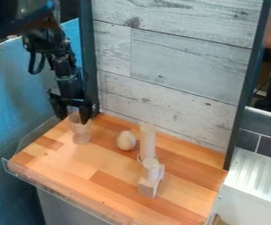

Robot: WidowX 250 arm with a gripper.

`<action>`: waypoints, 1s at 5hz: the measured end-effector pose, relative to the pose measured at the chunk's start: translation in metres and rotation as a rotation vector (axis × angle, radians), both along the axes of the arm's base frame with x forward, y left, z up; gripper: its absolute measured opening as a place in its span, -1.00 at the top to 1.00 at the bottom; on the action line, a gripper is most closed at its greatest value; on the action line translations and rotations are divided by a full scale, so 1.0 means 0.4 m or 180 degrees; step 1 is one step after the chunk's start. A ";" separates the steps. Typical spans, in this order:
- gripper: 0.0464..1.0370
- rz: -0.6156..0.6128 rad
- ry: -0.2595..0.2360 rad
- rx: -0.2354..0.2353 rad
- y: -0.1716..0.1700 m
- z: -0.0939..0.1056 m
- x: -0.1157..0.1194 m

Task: Put the cup on top of the tower

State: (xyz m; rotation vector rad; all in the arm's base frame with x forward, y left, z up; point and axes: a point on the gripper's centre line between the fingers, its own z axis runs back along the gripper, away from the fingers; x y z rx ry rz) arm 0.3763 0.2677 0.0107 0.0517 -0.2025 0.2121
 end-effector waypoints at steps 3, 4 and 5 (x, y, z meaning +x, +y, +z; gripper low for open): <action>-0.93 0.0151 0.0012 -0.0007 0.027 -0.016 0.029; -0.82 0.0141 0.0005 -0.0041 0.022 -0.016 0.030; -0.24 0.0131 0.0005 -0.0064 0.018 -0.020 0.029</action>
